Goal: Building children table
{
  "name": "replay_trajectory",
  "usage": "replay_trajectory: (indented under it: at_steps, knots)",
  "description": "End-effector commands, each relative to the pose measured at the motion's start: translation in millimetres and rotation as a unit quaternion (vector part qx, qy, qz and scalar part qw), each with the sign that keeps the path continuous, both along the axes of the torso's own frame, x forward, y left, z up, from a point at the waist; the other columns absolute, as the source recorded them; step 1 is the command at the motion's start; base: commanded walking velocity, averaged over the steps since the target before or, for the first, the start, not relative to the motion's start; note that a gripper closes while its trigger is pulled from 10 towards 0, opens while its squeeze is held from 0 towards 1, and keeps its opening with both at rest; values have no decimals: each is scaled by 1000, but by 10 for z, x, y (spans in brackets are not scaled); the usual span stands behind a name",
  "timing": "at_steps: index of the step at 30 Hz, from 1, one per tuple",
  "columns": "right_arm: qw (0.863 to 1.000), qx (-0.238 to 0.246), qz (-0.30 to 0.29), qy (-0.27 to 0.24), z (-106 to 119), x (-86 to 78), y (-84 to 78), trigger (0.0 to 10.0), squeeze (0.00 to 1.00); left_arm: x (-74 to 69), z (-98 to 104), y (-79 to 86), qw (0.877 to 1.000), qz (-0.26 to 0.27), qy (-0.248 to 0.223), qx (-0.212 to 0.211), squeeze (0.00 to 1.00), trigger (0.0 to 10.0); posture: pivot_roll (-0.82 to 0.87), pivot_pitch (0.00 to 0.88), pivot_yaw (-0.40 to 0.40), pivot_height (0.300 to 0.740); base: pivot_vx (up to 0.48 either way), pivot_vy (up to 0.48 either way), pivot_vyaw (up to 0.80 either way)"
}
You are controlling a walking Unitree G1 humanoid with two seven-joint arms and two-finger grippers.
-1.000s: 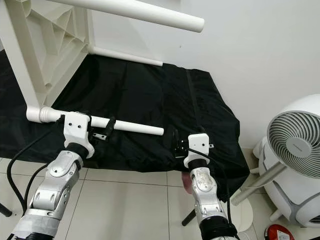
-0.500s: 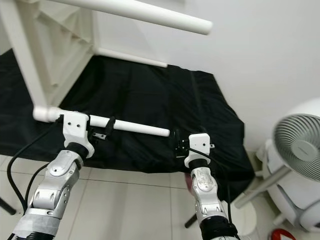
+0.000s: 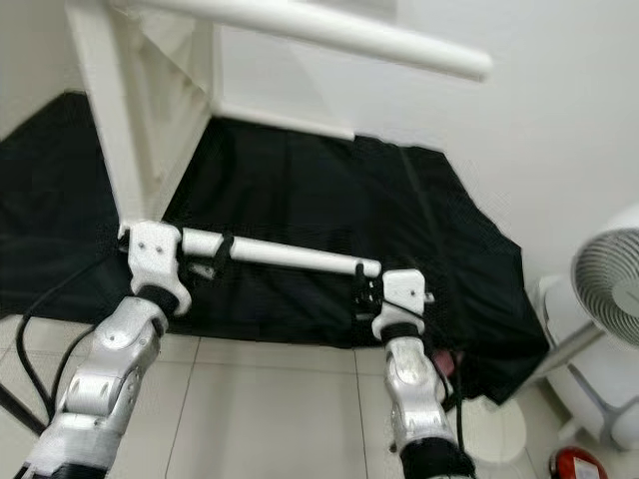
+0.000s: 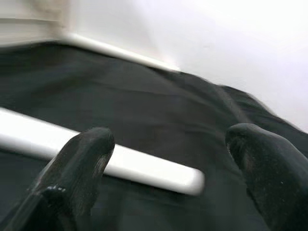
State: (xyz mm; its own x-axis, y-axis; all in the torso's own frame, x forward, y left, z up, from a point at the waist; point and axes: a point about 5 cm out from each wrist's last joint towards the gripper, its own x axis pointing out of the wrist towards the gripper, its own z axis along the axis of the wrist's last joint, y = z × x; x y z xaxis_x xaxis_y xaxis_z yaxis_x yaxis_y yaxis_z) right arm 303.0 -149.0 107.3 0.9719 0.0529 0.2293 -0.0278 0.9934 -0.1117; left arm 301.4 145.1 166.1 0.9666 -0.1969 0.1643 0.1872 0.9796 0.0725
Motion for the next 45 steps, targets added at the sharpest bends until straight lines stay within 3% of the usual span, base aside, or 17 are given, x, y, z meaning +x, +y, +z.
replay_trajectory:
  at_steps: [1,3,11,17,24,25,27,33,34,38,43,45]
  knots:
    - [1000,-6,-14,7,-24,-5,-94,10000,0,-6,-18,-88,1000,-11,3,6,0,10000,65,0,-114,740,0,0,0]
    - [1000,-6,-14,7,-23,-1,-93,10000,0,-8,-14,-93,1000,-6,-2,24,0,10000,64,0,-114,740,0,0,0]
    - [1000,-8,-14,7,-17,8,-96,10000,0,4,-31,-119,1000,-10,5,28,0,10000,65,0,-116,740,0,0,0]
    - [999,-37,-2,-4,63,52,-85,10000,0,49,-92,-253,998,-35,47,23,0,10000,66,0,-120,740,0,0,0]
    - [998,-57,10,-28,214,111,-73,10000,24,107,-92,-283,997,-30,74,8,0,10000,63,0,-114,740,0,0,0]
    - [997,-58,16,-38,280,134,-62,10000,1000,121,-79,-280,997,-24,79,6,0,10000,63,0,-114,740,0,0,0]
    - [997,-62,21,-47,332,151,-52,10000,1000,127,-74,-274,996,-21,87,-7,0,10000,63,0,-114,740,0,0,0]
    - [984,-124,43,-118,777,292,104,10000,1000,190,-19,-142,984,4,143,-106,0,10000,54,0,-92,740,0,0,0]
    - [981,-133,37,-134,863,319,120,10000,0,200,7,-125,984,8,142,-111,0,10000,54,0,-95,740,0,0,0]
    - [971,-156,4,-179,1076,369,135,10000,0,211,64,-111,987,5,129,-90,0,10000,55,0,-98,740,0,0,0]
    - [964,-151,-32,-216,1261,415,136,10000,0,192,54,-117,990,-12,123,-72,0,10000,64,0,-116,740,0,0,0]
    - [961,-140,-42,-236,1381,435,165,10000,0,179,-46,-104,983,-1,157,-90,0,10000,78,0,-136,740,0,0,0]
